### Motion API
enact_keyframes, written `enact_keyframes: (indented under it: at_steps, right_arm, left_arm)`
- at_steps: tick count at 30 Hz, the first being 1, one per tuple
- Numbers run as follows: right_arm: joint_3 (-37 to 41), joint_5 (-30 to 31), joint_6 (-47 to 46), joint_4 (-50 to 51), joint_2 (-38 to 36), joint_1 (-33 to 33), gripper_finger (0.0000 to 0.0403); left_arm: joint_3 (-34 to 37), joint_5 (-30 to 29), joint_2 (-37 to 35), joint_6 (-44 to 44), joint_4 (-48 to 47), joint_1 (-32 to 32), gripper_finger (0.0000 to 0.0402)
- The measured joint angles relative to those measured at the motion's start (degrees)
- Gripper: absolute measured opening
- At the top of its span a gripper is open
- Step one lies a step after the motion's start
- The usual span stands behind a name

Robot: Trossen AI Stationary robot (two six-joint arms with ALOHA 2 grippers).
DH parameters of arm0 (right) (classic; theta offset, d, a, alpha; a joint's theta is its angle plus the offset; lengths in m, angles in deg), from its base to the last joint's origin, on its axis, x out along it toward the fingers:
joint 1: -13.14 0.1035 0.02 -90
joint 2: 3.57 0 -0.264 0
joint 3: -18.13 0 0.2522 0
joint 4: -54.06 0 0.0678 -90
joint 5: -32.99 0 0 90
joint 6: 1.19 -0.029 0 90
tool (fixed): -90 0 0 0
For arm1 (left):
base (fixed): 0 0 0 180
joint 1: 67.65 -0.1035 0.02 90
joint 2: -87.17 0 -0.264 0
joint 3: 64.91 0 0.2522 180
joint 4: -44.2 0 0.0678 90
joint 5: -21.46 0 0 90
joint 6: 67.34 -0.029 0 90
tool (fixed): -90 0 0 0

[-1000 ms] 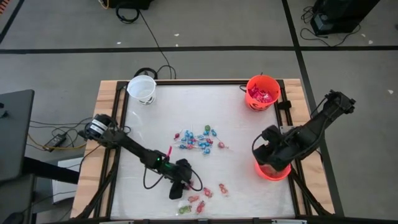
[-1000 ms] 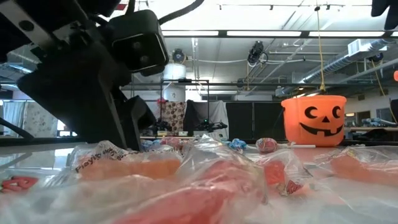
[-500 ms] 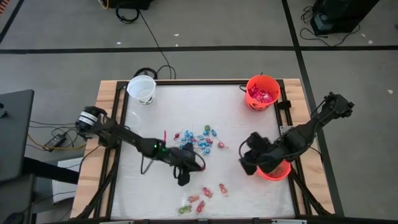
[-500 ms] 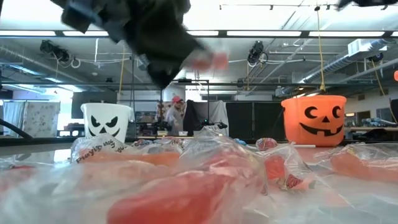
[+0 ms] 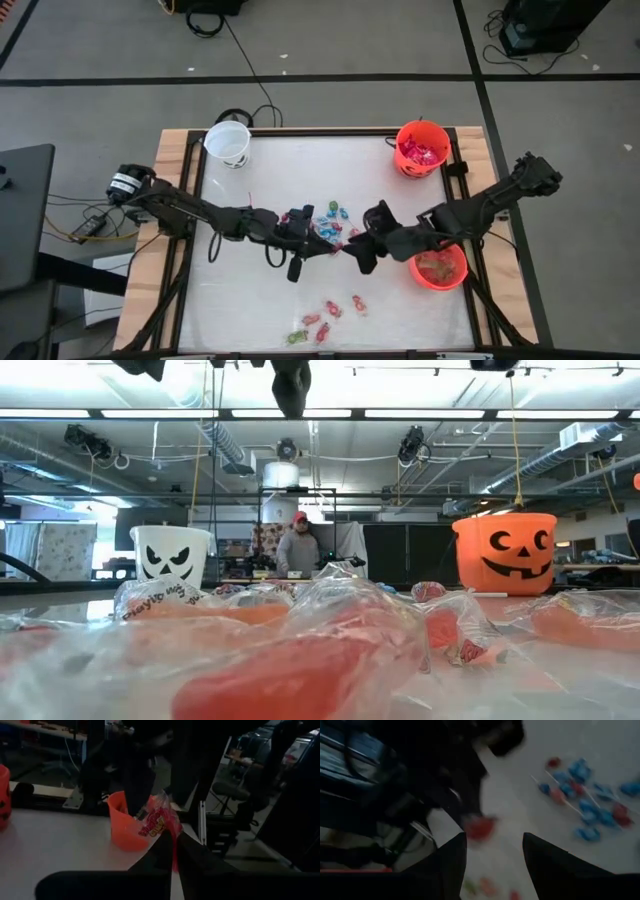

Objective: Sort candy by brand, put in halloween buckets
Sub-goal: Put the red gummy into the bottom orange bucket

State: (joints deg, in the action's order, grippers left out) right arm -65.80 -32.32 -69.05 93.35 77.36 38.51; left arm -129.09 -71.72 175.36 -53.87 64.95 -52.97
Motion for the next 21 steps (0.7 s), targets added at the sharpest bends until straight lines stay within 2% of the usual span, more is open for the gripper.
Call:
enact_keyframes:
  at_steps: [6, 9, 12, 15, 16, 21]
  right_arm:
    - [0.00, -0.84, 1.94, -4.48, 0.88, -2.21, 0.0203]
    - [0.00, -1.46, 1.89, -4.99, 1.56, -2.95, 0.0189]
    - [-0.04, -2.44, 1.84, -5.43, 1.94, -3.08, 0.0136]
    - [-0.07, -2.69, 2.10, -4.77, 2.00, -3.06, 0.0045]
    - [-0.07, -2.45, 2.78, -4.37, 1.78, -3.08, 0.0027]
    - [-0.02, -2.34, 2.05, 2.20, -0.20, -3.06, 0.0020]
  left_arm:
    - [0.00, 0.07, 0.00, 0.02, 2.51, 0.00, 0.0024]
    - [0.02, 0.07, 0.00, 0.17, 2.92, -0.04, 0.0025]
    - [0.02, 0.21, 0.02, 0.25, 2.75, -0.11, 0.0025]
    - [0.02, 0.20, 0.07, 0.52, 1.93, -0.12, 0.0028]
    - [0.02, 0.19, 0.07, 0.72, 1.62, -0.20, 0.0031]
    - [-0.04, 0.23, -0.01, 2.08, -2.42, -0.14, 0.0074]
